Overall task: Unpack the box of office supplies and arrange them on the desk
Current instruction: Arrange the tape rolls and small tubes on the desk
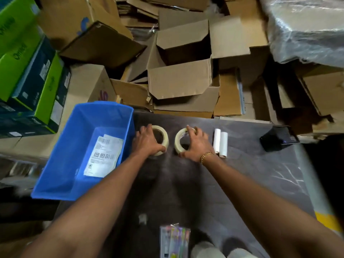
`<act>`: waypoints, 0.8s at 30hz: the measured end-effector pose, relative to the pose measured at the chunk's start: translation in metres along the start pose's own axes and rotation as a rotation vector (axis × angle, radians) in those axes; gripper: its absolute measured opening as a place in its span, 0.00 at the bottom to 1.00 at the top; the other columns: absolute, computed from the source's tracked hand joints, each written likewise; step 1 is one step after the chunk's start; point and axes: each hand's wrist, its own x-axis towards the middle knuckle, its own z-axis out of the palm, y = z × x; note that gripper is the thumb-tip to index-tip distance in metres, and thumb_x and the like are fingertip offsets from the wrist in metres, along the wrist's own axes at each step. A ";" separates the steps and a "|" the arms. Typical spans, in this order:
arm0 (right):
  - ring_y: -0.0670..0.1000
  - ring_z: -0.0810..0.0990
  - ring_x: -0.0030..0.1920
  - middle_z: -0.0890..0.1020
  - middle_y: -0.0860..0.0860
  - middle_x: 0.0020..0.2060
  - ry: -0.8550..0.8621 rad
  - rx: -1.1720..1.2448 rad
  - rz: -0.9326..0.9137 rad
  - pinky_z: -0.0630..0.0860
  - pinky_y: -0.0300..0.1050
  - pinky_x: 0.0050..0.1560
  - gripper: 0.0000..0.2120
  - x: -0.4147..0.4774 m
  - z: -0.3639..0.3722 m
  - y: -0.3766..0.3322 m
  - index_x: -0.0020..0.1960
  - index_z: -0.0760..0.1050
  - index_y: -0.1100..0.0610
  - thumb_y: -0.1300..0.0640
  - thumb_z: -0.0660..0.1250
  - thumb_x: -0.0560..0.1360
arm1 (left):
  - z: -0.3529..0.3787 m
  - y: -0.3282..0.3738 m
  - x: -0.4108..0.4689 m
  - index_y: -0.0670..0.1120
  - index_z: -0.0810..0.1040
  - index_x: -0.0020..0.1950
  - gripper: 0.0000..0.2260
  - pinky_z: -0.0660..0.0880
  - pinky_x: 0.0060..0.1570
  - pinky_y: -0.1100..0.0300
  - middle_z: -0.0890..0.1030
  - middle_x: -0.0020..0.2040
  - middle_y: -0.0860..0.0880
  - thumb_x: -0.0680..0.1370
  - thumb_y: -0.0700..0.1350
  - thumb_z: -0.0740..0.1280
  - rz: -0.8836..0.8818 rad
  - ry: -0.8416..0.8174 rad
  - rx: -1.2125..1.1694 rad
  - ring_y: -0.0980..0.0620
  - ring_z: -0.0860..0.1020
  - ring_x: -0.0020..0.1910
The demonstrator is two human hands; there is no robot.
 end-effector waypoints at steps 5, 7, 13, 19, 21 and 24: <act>0.62 0.56 0.75 0.54 0.56 0.77 -0.019 -0.031 0.016 0.69 0.62 0.68 0.55 0.045 0.012 -0.025 0.79 0.47 0.46 0.43 0.77 0.63 | -0.002 -0.005 0.036 0.49 0.51 0.78 0.53 0.66 0.69 0.42 0.57 0.77 0.41 0.62 0.56 0.79 0.011 -0.021 0.048 0.38 0.60 0.74; 0.62 0.57 0.75 0.55 0.56 0.77 -0.013 -0.040 0.018 0.70 0.61 0.68 0.55 0.054 0.016 -0.030 0.79 0.47 0.46 0.43 0.77 0.63 | -0.001 -0.006 0.044 0.49 0.50 0.79 0.53 0.65 0.70 0.42 0.56 0.77 0.41 0.63 0.55 0.79 0.011 -0.027 0.060 0.38 0.59 0.75; 0.61 0.56 0.76 0.54 0.54 0.78 -0.034 0.009 0.034 0.68 0.60 0.70 0.57 0.051 0.020 -0.024 0.79 0.46 0.47 0.36 0.76 0.61 | 0.006 -0.010 0.044 0.52 0.45 0.79 0.54 0.53 0.75 0.41 0.48 0.80 0.44 0.64 0.58 0.77 0.054 -0.036 0.093 0.40 0.48 0.79; 0.57 0.64 0.72 0.61 0.52 0.75 0.069 0.037 0.046 0.71 0.55 0.67 0.44 0.011 0.004 0.026 0.78 0.54 0.48 0.37 0.70 0.69 | 0.012 0.033 0.014 0.54 0.55 0.77 0.40 0.53 0.74 0.42 0.54 0.78 0.47 0.70 0.58 0.71 0.280 0.142 0.016 0.44 0.51 0.77; 0.56 0.65 0.71 0.63 0.52 0.74 0.097 0.041 0.092 0.72 0.55 0.66 0.40 -0.005 -0.002 0.047 0.77 0.57 0.48 0.39 0.69 0.71 | 0.023 0.058 0.003 0.54 0.61 0.75 0.34 0.60 0.70 0.45 0.60 0.75 0.48 0.71 0.56 0.69 0.364 0.190 -0.032 0.45 0.57 0.74; 0.58 0.67 0.69 0.65 0.53 0.72 0.115 0.072 0.181 0.72 0.56 0.65 0.35 -0.024 -0.009 0.076 0.75 0.61 0.49 0.43 0.69 0.72 | 0.044 0.095 -0.008 0.54 0.66 0.72 0.28 0.63 0.69 0.48 0.64 0.71 0.49 0.73 0.53 0.67 0.485 0.133 -0.090 0.46 0.62 0.71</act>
